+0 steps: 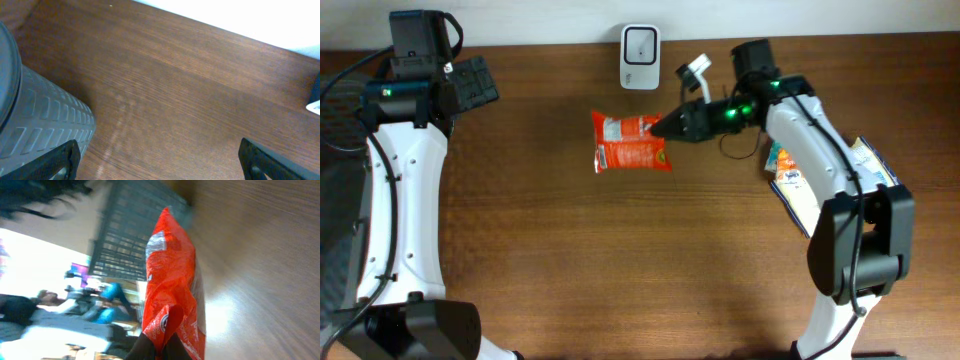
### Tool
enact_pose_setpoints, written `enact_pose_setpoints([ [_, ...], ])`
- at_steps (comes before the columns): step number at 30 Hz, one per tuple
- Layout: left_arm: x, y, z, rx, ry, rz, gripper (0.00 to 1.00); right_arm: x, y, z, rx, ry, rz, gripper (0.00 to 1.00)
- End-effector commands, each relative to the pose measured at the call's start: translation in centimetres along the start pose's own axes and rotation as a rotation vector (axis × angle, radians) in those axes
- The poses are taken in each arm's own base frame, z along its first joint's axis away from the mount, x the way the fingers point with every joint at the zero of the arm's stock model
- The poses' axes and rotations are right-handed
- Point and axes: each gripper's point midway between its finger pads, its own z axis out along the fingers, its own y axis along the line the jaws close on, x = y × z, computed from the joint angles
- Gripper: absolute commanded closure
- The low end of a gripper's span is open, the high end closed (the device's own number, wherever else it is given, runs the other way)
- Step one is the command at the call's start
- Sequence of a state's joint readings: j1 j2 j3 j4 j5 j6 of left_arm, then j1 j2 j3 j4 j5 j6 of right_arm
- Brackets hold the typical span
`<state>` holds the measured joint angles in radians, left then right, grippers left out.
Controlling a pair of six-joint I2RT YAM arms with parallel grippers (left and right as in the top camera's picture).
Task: Scan the item barcode
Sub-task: 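Lift the red packet with the right gripper toward the scanner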
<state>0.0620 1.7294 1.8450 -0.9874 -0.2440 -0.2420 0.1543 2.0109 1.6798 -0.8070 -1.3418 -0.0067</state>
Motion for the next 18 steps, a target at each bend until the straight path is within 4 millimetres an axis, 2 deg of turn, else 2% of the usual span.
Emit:
enact_pose_setpoints([
  [1,-1.0,0.2,-1.5,0.003,-0.041,0.006,0.01,-2.2,5.1,-4.1,-0.178,-0.071,0.038,0.96],
  [4,-1.0,0.3,-1.5,0.002,-0.041,0.006,0.01,-3.0,4.2,-6.9,-0.156,-0.126,0.132,0.96],
  [8,-1.0,0.2,-1.5,0.003,-0.041,0.006,0.01,-3.6,3.3,-9.5,-0.136,-0.181,0.178,0.96],
  [12,-1.0,0.3,-1.5,0.002,-0.041,0.006,0.01,-3.8,2.8,-9.4,-0.101,-0.187,0.166,0.96],
  [16,-1.0,0.3,-1.5,0.002,-0.041,0.006,0.01,-4.5,-2.7,-8.3,0.279,-0.219,0.19,0.96],
  [18,-1.0,0.3,-1.5,0.002,-0.041,0.006,0.01,-4.1,-6.5,-7.7,0.552,-0.219,0.195,0.96],
])
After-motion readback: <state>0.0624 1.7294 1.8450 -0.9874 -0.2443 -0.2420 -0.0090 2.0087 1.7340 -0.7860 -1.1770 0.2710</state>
